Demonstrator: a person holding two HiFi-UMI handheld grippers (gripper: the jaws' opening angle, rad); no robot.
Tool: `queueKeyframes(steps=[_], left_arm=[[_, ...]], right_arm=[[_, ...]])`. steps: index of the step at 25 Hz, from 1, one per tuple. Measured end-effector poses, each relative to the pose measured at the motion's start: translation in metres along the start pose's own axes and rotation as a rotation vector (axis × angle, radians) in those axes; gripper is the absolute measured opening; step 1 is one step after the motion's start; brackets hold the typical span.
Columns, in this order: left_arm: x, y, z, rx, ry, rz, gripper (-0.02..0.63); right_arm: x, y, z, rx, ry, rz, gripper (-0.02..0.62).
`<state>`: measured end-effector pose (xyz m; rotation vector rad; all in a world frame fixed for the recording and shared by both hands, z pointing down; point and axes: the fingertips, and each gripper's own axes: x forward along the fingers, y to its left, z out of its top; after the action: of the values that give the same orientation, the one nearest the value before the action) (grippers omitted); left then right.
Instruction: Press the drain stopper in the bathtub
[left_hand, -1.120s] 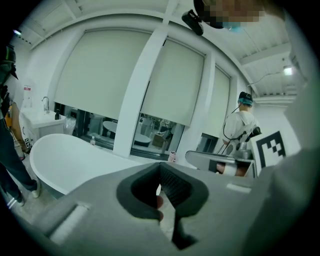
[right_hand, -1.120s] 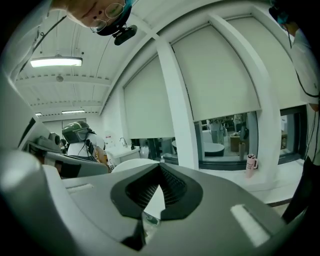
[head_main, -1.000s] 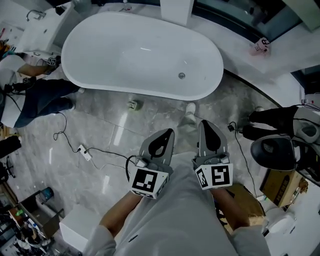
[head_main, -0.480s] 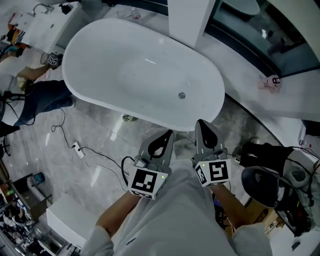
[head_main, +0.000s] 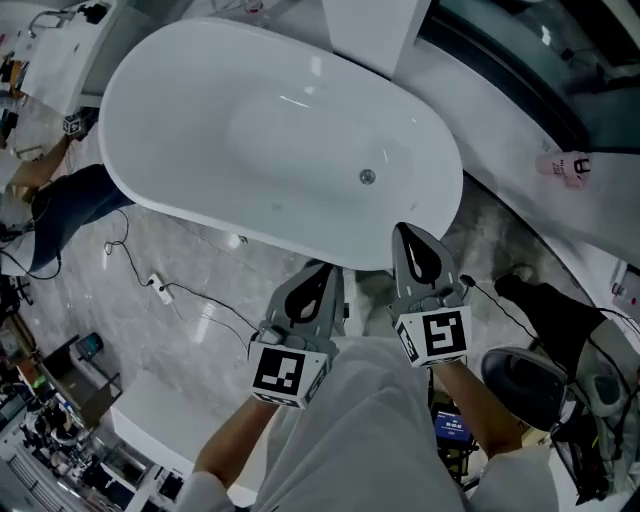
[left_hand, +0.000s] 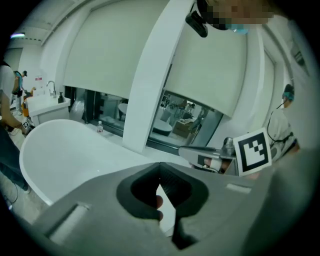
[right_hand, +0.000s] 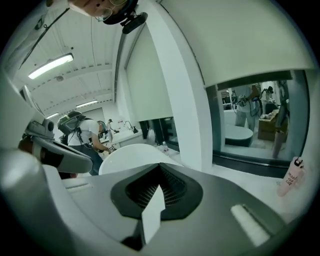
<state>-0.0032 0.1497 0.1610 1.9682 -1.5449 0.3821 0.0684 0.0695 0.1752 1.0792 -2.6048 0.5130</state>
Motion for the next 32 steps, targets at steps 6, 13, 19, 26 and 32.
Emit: queueKeyframes(steps=[6, 13, 19, 26, 32], left_arm=[[0.171, 0.089, -0.052, -0.044, 0.126, -0.077, 0.005], [0.21, 0.107, -0.085, -0.087, 0.168, -0.103, 0.005], [0.26, 0.137, -0.147, -0.103, 0.207, -0.122, 0.005], [0.345, 0.165, -0.22, -0.185, 0.28, -0.133, 0.005], [0.411, 0.181, -0.281, -0.259, 0.349, -0.133, 0.003]], right_arm=[[0.149, -0.085, -0.101, 0.058, 0.104, -0.092, 0.003], [0.163, -0.093, -0.151, 0.094, 0.167, -0.145, 0.003], [0.2, -0.103, -0.219, 0.099, 0.23, -0.138, 0.003], [0.244, -0.134, -0.322, 0.21, 0.383, -0.156, 0.003], [0.287, -0.162, -0.389, 0.233, 0.451, -0.162, 0.003]])
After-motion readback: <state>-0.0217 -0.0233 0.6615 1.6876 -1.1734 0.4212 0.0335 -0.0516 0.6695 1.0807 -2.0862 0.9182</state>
